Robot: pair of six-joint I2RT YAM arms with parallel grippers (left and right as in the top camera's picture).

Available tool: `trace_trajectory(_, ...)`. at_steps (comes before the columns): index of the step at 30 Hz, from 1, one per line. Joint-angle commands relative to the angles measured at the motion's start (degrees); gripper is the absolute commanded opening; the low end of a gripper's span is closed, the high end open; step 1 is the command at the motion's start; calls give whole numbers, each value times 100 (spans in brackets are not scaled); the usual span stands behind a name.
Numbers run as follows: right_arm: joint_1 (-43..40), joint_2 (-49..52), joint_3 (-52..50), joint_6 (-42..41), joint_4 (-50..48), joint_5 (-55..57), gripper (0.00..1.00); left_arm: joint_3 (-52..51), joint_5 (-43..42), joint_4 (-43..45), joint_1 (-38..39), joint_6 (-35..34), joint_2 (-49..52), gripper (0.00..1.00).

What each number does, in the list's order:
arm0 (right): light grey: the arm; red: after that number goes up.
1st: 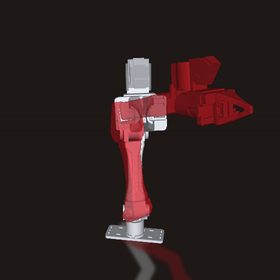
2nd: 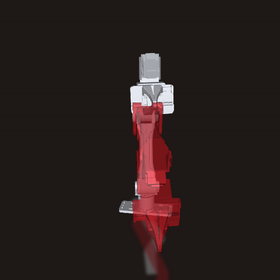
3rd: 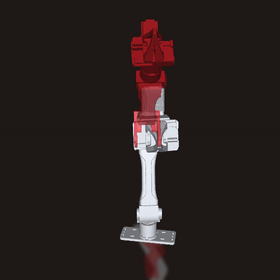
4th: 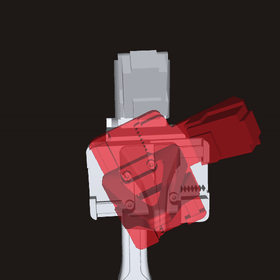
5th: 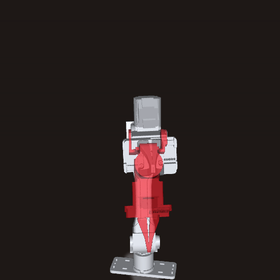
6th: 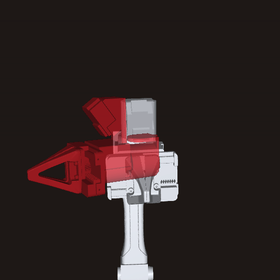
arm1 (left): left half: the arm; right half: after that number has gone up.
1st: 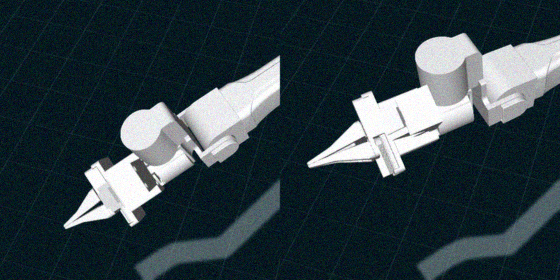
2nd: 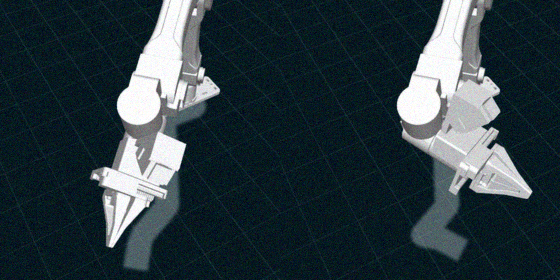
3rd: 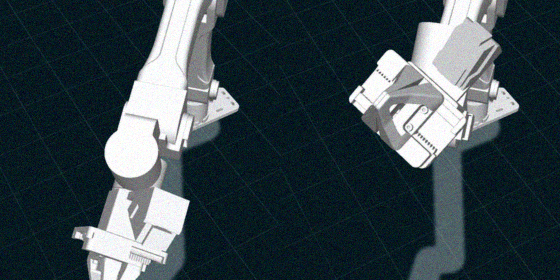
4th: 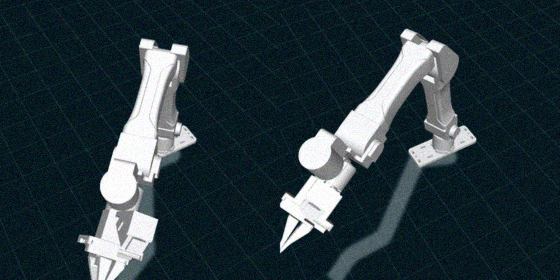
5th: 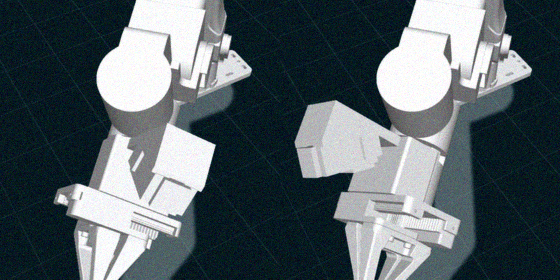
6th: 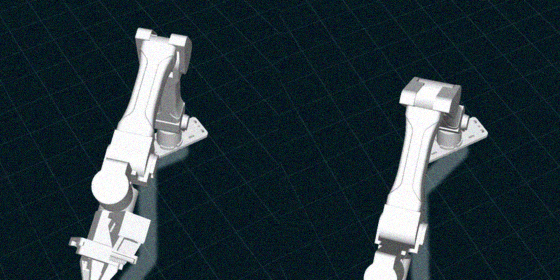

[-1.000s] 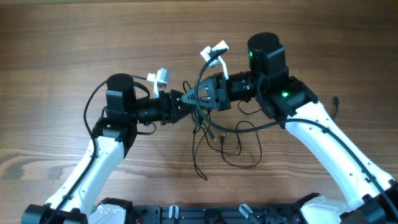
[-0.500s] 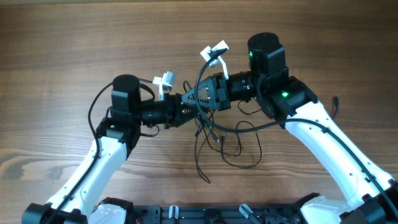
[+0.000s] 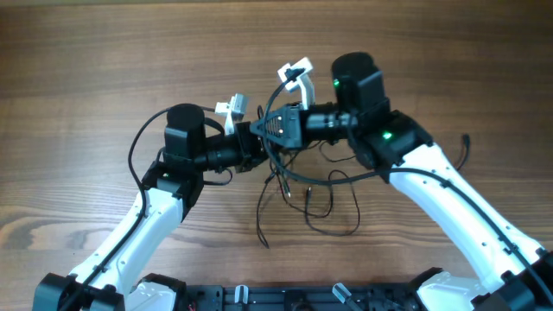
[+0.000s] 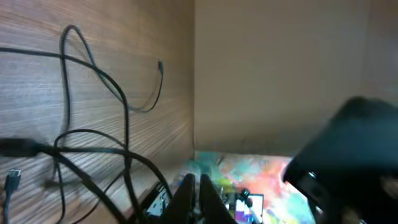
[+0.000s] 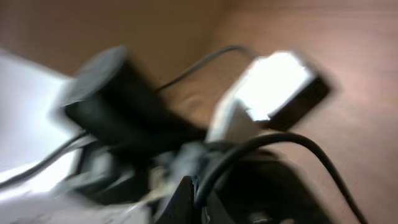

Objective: Untangle cables

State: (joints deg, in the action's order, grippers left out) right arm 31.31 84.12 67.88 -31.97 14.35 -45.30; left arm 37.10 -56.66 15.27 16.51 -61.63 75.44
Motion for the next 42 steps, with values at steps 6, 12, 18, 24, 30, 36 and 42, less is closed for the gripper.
trace_trajectory(6,173,118,33,142,-1082,1519,5,2,-83,-2,240,293,37,8)
trace_trajectory(12,107,111,37,730,-1298,212,4,2,-96,-546,-138,743,37,89)
trace_trajectory(18,94,107,37,1250,-1307,-437,5,2,-334,-721,-555,831,37,89)
trace_trajectory(24,-551,35,37,846,-1445,-149,5,2,199,-1792,-529,1744,37,73)
trace_trajectory(30,-2321,-450,212,474,-1467,-131,5,0,1427,-3080,-507,2100,37,80)
trace_trajectory(36,-2535,-892,234,1331,-579,903,5,0,1882,-2361,-131,2201,37,97)
trace_trajectory(42,-2562,-754,223,1759,1021,2896,16,0,2098,-2426,-85,2201,37,100)
